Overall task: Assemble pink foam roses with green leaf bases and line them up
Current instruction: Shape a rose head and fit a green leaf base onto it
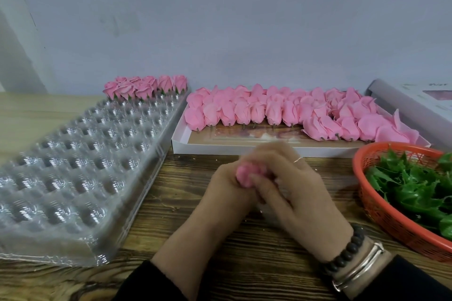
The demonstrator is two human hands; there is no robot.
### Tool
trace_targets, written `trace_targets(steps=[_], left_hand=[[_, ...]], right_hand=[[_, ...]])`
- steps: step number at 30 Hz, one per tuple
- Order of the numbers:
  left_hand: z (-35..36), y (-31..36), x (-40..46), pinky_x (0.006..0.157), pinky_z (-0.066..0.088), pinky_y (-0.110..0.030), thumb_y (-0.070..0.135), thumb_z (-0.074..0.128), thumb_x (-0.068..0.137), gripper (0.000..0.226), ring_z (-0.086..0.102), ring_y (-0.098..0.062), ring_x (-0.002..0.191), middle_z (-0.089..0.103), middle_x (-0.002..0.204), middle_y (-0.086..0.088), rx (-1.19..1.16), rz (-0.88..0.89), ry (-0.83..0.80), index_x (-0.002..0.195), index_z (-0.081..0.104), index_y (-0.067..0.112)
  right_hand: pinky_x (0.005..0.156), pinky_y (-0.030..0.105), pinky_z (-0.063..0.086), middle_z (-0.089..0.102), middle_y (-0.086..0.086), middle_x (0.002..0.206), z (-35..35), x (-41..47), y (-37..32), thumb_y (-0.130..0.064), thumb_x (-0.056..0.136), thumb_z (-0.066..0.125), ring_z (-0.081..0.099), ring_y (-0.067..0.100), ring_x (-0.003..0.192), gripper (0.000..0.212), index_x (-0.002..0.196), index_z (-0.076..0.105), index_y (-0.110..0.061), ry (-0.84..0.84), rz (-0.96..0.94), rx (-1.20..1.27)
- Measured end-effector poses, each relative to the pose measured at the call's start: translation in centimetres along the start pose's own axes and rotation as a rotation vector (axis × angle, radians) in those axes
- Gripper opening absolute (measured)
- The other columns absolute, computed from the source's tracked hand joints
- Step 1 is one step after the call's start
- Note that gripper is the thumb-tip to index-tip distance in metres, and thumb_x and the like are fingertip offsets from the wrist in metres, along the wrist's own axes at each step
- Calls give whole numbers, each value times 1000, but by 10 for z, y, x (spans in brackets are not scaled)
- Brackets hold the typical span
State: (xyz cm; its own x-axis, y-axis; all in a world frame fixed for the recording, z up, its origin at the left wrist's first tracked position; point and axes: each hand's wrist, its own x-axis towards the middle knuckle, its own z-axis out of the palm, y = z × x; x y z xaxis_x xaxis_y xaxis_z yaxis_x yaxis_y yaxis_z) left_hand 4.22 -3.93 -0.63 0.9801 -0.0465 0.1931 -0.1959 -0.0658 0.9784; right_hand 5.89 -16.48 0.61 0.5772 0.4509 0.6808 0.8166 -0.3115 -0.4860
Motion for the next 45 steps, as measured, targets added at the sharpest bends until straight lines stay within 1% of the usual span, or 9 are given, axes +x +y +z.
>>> trace_targets(steps=[4, 12, 17, 22, 26, 35, 37, 41, 45], left_hand=[[-2, -1, 6, 68, 48, -29, 18, 79, 61, 24, 55, -21, 79, 65, 79, -15, -404, -104, 238, 77, 68, 4], [8, 6, 2, 100, 40, -39, 19, 67, 68, 47, 56, -25, 98, 59, 100, -15, -774, -237, 186, 111, 62, 1], [10, 7, 2, 91, 49, -35, 17, 68, 62, 36, 63, -22, 91, 66, 94, -13, -825, -260, 143, 97, 68, 5], [-1, 11, 3, 81, 55, -35, 21, 77, 59, 21, 68, -24, 86, 69, 93, -13, -788, -305, 25, 76, 75, 9], [0, 8, 5, 79, 56, -39, 28, 73, 55, 45, 67, -29, 87, 66, 96, -19, -832, -303, 102, 92, 70, 2], [-3, 6, 3, 92, 47, -44, 23, 78, 60, 34, 59, -32, 93, 64, 99, -17, -657, -279, 25, 87, 73, 4], [-4, 7, 3, 80, 49, -41, 27, 80, 58, 45, 56, -34, 86, 59, 88, -24, -529, -206, 73, 90, 70, -2], [-9, 7, 5, 67, 55, -24, 13, 73, 73, 4, 69, -15, 71, 72, 70, -4, -106, 77, 159, 69, 73, 12], [-11, -1, 7, 56, 45, -22, 8, 74, 74, 20, 56, -3, 57, 64, 57, 7, 218, 125, 158, 66, 68, 25]], right_hand=[[75, 6, 39, 54, -6, 92, 1, -3, 4, -5, 78, 53, 52, 2, 85, 34, 106, 49, -23, 244, 165, 79], [66, 3, 39, 54, -11, 82, 27, -4, -1, -1, 70, 71, 55, -1, 78, 46, 89, 42, -31, 92, 362, 176], [67, 5, 39, 53, -17, 78, 22, -2, -5, -3, 67, 72, 52, -4, 74, 40, 87, 51, -31, 87, 393, 156], [51, 15, 40, 51, -11, 50, 14, 2, -6, -7, 75, 71, 44, 0, 50, 11, 78, 63, -13, -22, 563, 602], [57, 14, 44, 62, -5, 71, 17, 1, -5, -2, 71, 73, 53, 2, 58, 32, 96, 56, -14, -20, 585, 669], [61, 17, 44, 56, -6, 57, 8, 1, -6, -2, 77, 68, 50, 8, 60, 10, 78, 66, -12, -115, 621, 812], [63, 13, 44, 57, -9, 58, 7, 1, -6, 0, 79, 65, 52, 2, 60, 13, 82, 66, -12, -125, 576, 744], [75, 17, 45, 62, -5, 81, 6, 1, -2, 5, 80, 63, 55, 4, 76, 31, 97, 61, -20, 72, 457, 493], [84, 10, 39, 59, -5, 101, -1, 0, 1, -14, 74, 63, 55, 2, 92, 43, 113, 55, -30, 45, 224, 221]])
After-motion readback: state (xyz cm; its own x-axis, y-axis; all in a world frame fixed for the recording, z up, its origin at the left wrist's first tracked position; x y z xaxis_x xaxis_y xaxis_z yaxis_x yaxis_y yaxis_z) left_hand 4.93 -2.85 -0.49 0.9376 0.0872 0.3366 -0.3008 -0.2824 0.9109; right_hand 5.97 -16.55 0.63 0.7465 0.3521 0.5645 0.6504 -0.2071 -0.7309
